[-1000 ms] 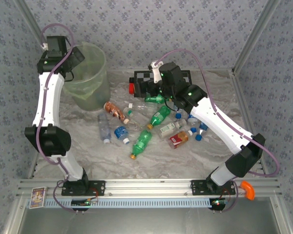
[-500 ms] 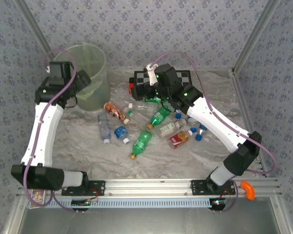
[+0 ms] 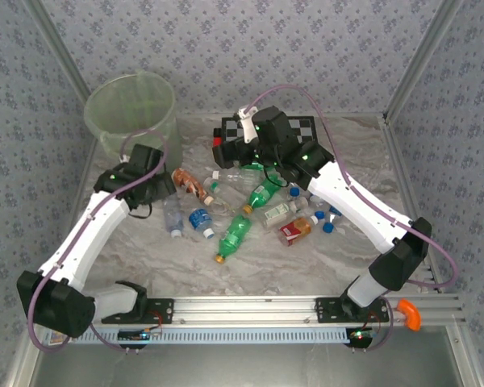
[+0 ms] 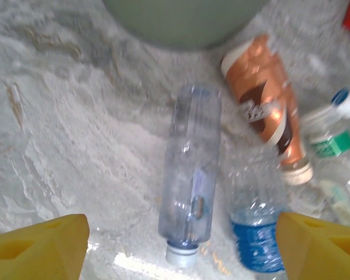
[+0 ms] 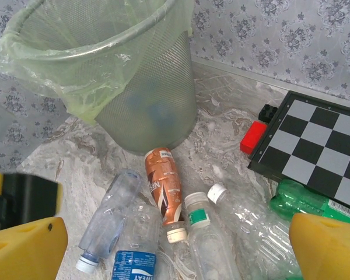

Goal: Put the plastic bottles in the bin

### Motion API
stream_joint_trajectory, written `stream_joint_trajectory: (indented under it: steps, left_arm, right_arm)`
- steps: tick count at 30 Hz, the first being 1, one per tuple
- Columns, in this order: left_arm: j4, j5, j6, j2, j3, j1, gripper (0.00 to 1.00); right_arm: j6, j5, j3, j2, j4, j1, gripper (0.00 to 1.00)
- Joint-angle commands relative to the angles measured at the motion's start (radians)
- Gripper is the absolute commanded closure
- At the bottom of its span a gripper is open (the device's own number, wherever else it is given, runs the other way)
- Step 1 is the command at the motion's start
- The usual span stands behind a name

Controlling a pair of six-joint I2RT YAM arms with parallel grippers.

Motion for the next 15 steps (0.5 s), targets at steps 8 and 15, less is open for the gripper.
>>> stream_joint_trajectory:
  steps: [8,15]
  left_arm:
    - [0.083,0.06,0.036,0.107,-0.102,-0.01,0.24]
    - [0.094,0.1,0.09,0.241,-0.102,-0.01,0.29]
  right_arm:
    - [-0.031,0.031,0.013,-0.031,-0.021,0.011,0.0]
    - [-0.032,0.052,-0.012,-0.048,-0.019,0.01,0.01]
